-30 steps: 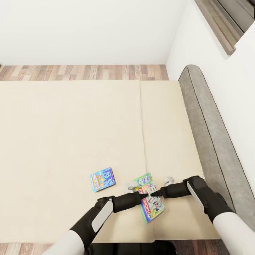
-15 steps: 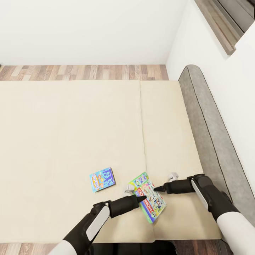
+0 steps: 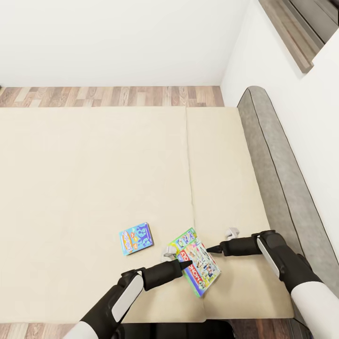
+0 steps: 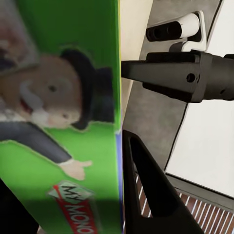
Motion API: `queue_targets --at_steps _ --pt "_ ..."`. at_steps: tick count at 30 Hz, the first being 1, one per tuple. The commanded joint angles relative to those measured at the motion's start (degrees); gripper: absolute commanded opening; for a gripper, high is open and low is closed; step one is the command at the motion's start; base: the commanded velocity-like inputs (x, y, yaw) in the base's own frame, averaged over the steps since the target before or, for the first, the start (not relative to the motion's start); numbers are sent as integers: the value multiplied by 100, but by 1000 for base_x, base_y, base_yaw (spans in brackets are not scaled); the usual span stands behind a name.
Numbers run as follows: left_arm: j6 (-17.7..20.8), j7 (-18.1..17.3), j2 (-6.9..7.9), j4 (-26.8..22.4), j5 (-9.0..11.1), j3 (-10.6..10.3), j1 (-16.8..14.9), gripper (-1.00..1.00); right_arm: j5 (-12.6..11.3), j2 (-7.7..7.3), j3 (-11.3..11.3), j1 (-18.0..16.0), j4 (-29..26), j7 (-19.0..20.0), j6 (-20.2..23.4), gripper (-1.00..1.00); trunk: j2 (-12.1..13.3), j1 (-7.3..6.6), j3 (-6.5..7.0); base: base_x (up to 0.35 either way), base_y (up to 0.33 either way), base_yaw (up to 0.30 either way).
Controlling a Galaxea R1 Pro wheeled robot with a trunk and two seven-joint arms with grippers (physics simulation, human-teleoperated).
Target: Put all the toys in the child's room - the three board games (two on the bed and one on the table), the two jigsaw puzzles on the table, and the tennis ball on the table - inside the toy box on the table in the child's room.
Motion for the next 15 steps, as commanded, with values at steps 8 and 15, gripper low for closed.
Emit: queue_targets --at_steps 8,15 --pt "51 -8 4 -8 74 0 -1 -100 17 -7 16 -2 -5 -25 -10 100 -2 1 -3 0 0 0" --pt "50 -9 8 -152 70 -4 34 -100 19 -7 17 -1 -6 -22 -11 100 -2 1 -3 0 0 0"
